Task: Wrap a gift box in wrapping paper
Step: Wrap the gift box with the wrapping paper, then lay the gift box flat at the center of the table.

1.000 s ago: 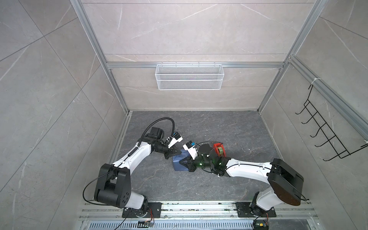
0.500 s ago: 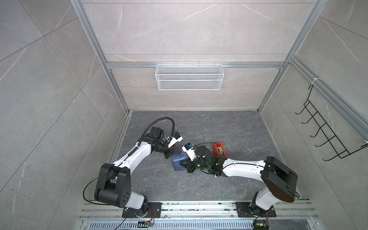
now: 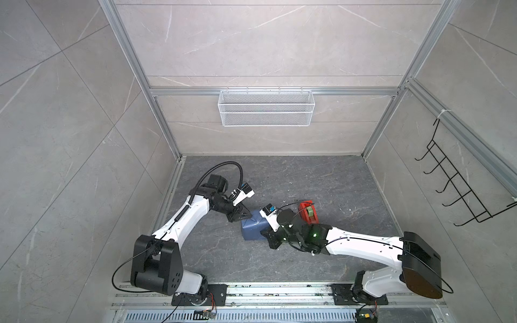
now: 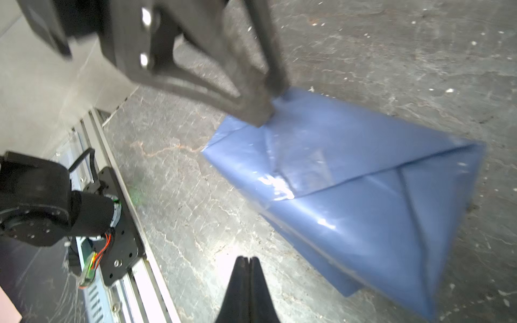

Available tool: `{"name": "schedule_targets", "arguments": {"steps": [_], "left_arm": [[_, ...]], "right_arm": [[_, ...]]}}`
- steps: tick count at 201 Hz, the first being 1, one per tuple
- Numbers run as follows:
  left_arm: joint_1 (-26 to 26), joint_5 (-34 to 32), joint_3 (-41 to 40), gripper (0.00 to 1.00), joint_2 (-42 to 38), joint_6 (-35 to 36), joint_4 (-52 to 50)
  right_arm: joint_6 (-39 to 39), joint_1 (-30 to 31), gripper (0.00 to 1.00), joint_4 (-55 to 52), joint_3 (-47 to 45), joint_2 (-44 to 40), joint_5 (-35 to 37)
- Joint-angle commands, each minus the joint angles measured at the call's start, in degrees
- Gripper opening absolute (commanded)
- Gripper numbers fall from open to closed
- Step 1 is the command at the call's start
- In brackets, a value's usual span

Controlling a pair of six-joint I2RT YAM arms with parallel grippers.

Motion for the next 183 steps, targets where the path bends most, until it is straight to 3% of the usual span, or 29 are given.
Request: {"name": "schedule_targets", "arguments": {"steps": [1,55,84,111,117,121,124,170,183], "left_arm": [[1.2,1.9,5.4,0.35,-3.5,0.7,-7.6],[9.4,-2.7,6.5,0.37,-3.7,-5.1,-4.7],[12.9,-6.3,3.8,0.40,-4.1,-7.1,-1.3],[14.9,-7.9,-1.2,0.58,-5.6,-7.7,3.7],[15.0,-8.4,-2.4,0.73,-5.9,-8.0,5.2],[15.2,-8.8,-3.0,0.95,-5.9,-8.3,6.1],[15.3,-9.2,-3.4,0.99,-5.8,-8.6,6.7],[17.4,-10.9,-12.1,1.00,-6.5,-10.9,21.1],[17.6,-15.2,-15.6,1.00,-6.4,-14.8,28.3]], "right_arm": [[-2.0,1.5,0.00,-3.2,4.6,3.5,2.0],[-7.0,1.3,0.00,-10.0,16.5,12.3,12.4],[-8.9,-1.9,0.00,-12.9,22.5,16.7,13.9],[-10.7,-5.6,0.00,-12.0,25.1,18.7,13.3],[-10.8,-6.7,0.00,-11.8,25.9,19.4,12.7],[-10.8,-7.5,0.00,-11.8,26.4,19.8,12.1],[-10.8,-8.0,0.00,-11.8,26.9,20.2,11.4],[-12.9,-13.1,0.00,-13.6,35.7,26.6,7.1],[-12.5,-14.1,0.00,-14.3,37.6,26.6,6.9]]}}
